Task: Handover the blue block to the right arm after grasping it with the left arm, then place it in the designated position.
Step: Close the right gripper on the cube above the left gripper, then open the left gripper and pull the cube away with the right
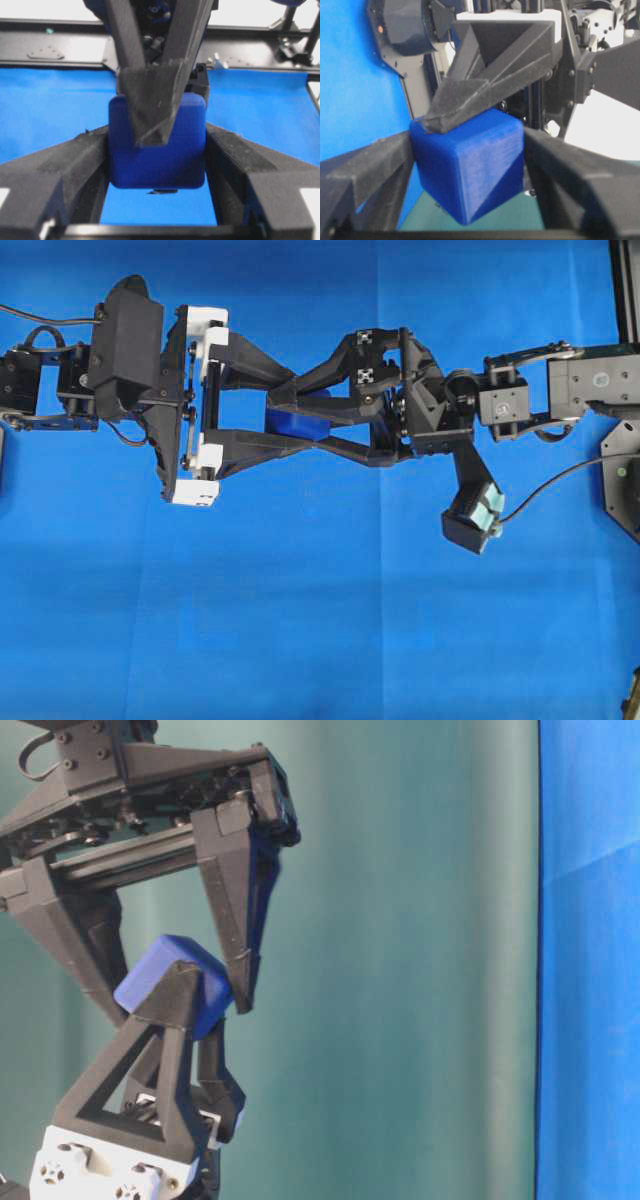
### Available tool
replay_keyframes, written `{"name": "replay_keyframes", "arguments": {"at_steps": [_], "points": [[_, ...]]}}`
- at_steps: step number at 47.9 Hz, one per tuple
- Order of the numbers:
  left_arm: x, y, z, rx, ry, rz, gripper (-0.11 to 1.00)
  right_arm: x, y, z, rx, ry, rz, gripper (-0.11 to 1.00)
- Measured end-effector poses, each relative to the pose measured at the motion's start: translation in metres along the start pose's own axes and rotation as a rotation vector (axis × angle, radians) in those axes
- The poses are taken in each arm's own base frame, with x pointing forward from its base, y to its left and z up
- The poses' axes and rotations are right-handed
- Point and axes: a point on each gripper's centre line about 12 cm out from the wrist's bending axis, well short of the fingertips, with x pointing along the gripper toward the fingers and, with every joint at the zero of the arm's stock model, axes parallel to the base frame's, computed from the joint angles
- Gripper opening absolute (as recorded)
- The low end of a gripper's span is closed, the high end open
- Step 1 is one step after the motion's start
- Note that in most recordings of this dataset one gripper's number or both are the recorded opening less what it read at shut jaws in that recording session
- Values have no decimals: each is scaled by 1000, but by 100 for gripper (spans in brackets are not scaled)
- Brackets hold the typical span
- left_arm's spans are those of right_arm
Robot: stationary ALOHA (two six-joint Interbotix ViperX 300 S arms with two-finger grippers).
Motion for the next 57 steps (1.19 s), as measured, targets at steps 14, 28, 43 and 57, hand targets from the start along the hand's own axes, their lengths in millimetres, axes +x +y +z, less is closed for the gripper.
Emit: {"name": "replay_keyframes", "arguments": {"at_steps": [14, 28, 43, 57], "points": [[0, 0, 1, -2, -5, 0, 49, 0, -1, 1, -3, -6, -5, 46], [0, 0, 2, 2, -6, 0, 49, 0, 0, 0, -1, -3, -1, 46], [0, 0, 4, -2, -29, -1, 69, -1, -3, 1, 1, 0, -5, 46], [0, -1, 4, -1, -34, -2, 93, -2, -3, 1, 14, 9, -1, 46]]}}
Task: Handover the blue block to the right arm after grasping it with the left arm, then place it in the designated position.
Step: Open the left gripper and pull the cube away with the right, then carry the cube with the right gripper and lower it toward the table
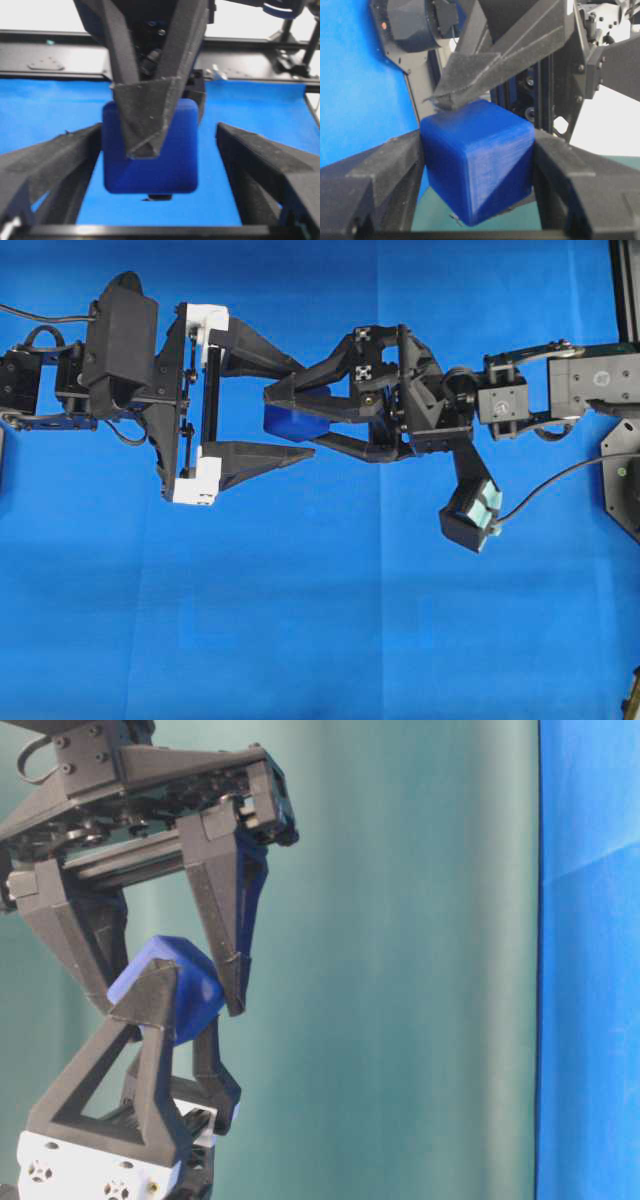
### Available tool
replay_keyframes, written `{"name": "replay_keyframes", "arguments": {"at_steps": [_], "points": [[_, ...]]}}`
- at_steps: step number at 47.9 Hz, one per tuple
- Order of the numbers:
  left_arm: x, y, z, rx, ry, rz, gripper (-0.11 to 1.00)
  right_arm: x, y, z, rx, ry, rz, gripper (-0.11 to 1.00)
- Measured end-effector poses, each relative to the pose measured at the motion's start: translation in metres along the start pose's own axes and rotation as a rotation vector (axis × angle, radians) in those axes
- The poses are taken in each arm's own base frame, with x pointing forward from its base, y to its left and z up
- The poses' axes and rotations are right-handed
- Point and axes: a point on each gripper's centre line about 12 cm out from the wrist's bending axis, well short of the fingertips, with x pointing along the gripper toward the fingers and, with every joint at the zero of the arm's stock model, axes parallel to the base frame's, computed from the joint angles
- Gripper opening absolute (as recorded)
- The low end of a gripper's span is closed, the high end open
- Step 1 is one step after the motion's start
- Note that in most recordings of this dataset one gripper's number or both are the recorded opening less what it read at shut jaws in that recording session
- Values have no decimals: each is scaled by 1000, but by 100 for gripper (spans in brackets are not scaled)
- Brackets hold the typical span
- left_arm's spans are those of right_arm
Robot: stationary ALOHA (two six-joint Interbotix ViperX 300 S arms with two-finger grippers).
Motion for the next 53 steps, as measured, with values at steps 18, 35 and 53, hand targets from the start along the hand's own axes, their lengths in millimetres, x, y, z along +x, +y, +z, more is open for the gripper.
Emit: {"name": "replay_keyframes", "arguments": {"at_steps": [18, 35, 53], "points": [[-7, 0, 4, 0, -12, 0, 93, -49, 6, 2, 1, 23, -3, 46], [-11, 0, 3, 2, -12, 0, 93, -109, 1, 11, -8, 76, -13, 46], [-11, 0, 3, 2, -12, 0, 93, -104, 9, 10, 71, 91, 22, 46]]}}
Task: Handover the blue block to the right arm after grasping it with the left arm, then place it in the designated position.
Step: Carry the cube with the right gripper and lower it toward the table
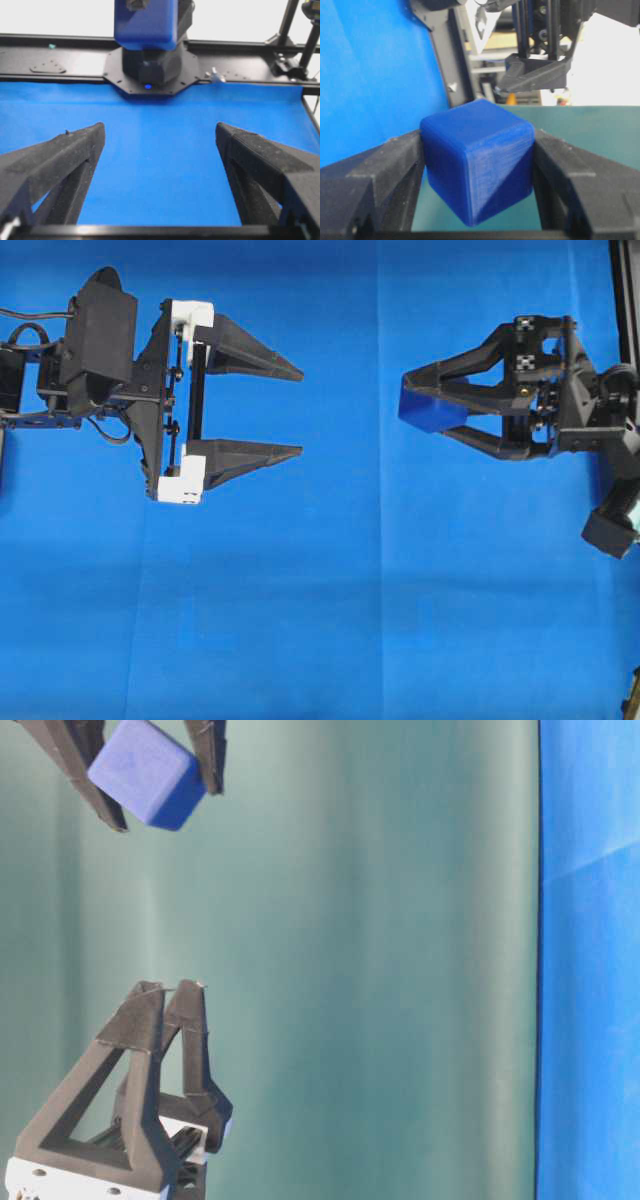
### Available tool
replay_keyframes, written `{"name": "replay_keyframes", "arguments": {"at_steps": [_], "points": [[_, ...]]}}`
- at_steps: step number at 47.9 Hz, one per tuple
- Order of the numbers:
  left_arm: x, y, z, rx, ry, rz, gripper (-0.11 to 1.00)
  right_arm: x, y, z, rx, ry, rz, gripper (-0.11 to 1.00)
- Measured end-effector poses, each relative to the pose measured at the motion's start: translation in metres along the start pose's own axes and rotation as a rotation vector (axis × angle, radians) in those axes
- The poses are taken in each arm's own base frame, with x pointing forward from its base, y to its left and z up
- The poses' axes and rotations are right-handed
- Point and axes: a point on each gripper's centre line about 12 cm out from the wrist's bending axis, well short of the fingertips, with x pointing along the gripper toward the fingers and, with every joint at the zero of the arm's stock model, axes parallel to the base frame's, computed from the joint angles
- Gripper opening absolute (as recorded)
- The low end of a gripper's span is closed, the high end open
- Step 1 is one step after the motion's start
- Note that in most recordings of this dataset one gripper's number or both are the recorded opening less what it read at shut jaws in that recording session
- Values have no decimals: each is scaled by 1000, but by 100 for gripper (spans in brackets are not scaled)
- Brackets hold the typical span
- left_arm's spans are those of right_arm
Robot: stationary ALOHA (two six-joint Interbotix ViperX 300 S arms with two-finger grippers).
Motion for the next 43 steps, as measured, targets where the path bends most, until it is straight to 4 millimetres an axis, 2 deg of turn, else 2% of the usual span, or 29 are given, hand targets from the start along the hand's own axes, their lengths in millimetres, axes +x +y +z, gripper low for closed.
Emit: {"name": "replay_keyframes", "arguments": {"at_steps": [8, 33, 43], "points": [[0, 0, 0, 0, 0, 0, 93, 0, 0, 0, 164, -3, 2, 46], [0, 0, 0, 8, 0, 0, 93, 0, -4, 5, 980, -57, -9, 46], [0, 0, 0, 9, 0, 0, 93, -1, -5, 6, 1133, -69, -10, 46]]}}
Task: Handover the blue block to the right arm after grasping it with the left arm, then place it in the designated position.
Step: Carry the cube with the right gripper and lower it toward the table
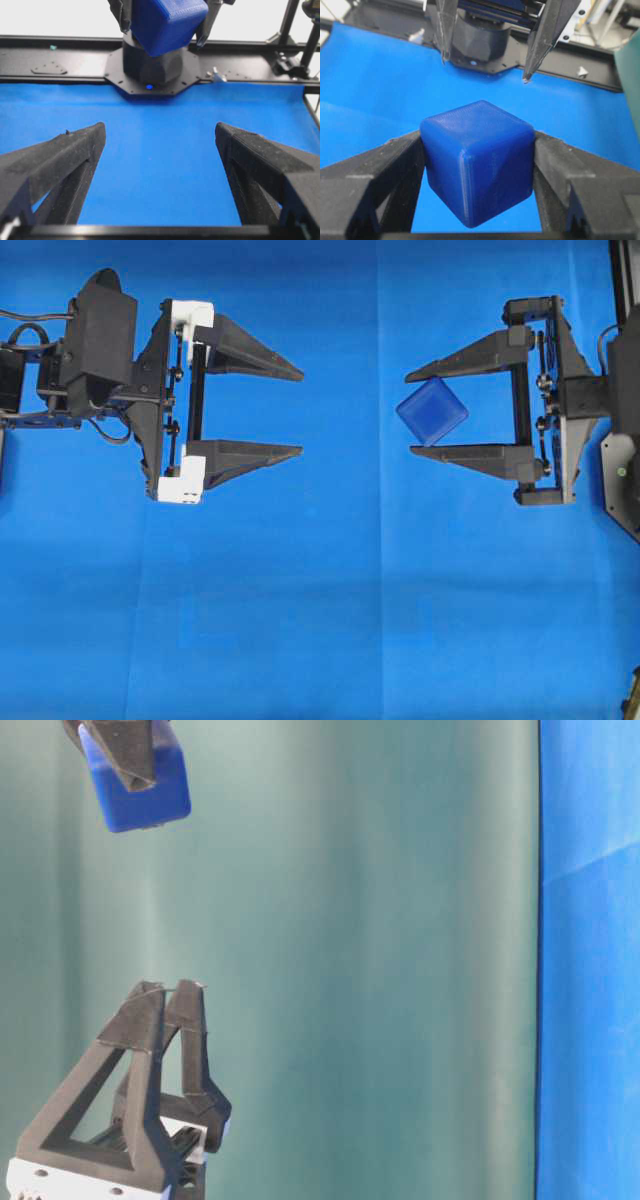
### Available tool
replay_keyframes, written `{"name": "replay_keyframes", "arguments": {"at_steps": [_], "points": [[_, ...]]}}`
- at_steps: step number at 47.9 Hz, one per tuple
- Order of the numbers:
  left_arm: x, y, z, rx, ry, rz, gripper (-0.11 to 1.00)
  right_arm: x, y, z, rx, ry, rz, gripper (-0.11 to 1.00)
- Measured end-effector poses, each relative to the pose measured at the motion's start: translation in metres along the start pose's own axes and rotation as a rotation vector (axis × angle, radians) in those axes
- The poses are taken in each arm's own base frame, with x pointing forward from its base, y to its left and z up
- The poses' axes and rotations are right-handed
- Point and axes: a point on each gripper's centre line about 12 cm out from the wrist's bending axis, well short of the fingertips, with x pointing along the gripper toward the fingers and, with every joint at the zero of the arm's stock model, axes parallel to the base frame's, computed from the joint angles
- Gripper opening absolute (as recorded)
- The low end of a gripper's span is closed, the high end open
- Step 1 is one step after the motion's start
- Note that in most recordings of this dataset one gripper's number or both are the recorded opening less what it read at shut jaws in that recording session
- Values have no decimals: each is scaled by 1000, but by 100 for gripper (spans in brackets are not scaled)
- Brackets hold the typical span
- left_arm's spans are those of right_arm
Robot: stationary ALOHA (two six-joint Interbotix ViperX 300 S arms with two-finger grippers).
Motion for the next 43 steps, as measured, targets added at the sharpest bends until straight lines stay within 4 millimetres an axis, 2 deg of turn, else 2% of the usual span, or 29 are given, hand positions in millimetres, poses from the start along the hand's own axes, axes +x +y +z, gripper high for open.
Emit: {"name": "replay_keyframes", "arguments": {"at_steps": [9, 43], "points": [[0, 0, 0, 2, 0, 0, 93, 0, 0, 0, 48, 1, -2, 46], [0, 0, 0, 3, 0, 0, 93, 0, 0, 0, 58, 0, 0, 46]]}}
